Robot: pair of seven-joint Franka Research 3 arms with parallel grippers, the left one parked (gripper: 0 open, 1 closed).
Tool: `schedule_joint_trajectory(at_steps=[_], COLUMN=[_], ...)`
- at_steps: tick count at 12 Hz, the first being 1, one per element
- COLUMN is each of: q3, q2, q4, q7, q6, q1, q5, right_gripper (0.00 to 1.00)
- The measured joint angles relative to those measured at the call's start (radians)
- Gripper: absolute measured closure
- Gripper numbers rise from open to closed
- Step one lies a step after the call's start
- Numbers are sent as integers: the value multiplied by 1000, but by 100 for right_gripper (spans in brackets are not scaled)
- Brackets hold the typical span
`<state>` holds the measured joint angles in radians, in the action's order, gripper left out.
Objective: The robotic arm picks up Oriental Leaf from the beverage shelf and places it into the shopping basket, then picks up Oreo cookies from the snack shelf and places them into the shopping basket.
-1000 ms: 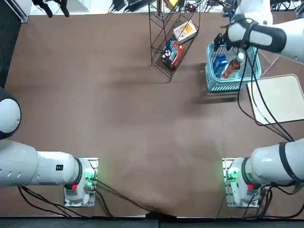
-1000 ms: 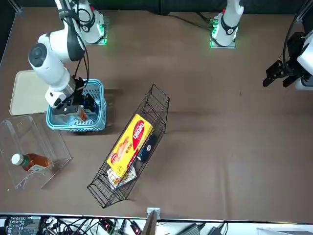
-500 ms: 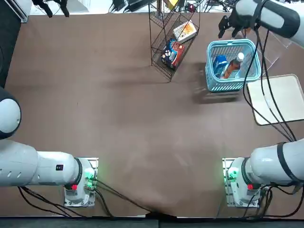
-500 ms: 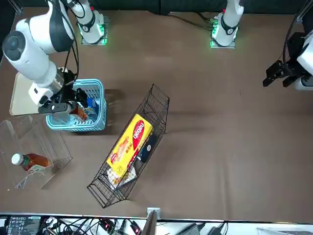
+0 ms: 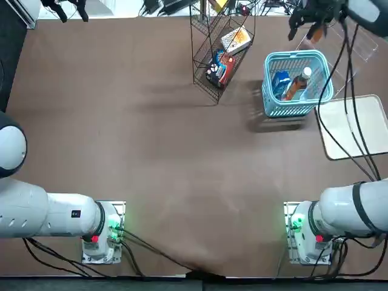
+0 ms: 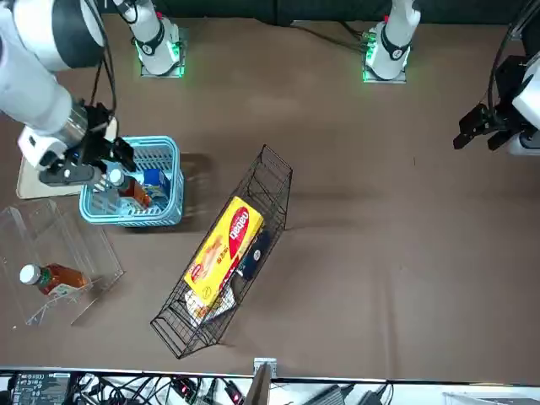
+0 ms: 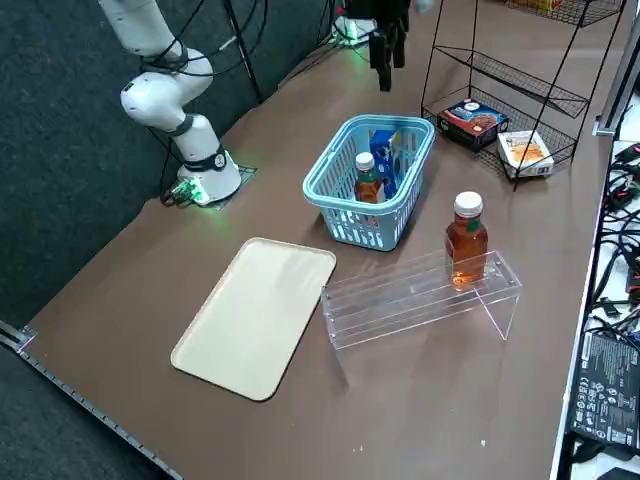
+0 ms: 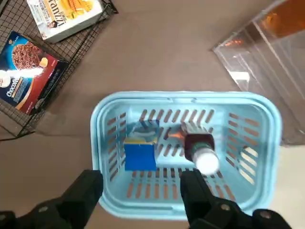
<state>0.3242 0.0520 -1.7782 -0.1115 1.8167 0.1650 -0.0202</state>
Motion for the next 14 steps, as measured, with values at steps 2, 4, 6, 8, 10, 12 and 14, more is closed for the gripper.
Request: schedule_joint_trajectory(at_steps=[2,4,6,8,10,12,14], q3=[-21,-114,-196,-260,-285,-289,-289], q2=[-14,-26,-26,-27,-26,-26,-26], q4=[61,132,151,158,158,158,158], q7=[1,35,83,120,127,127,125], q6=[-85,-176,-193,-208,-214,-215,-215], q1=[-2,-47,-82,-103,-110,-116,-121], q5=[0,0,1,1,1,1,1], right_gripper=[0,0,0,0,0,0,0])
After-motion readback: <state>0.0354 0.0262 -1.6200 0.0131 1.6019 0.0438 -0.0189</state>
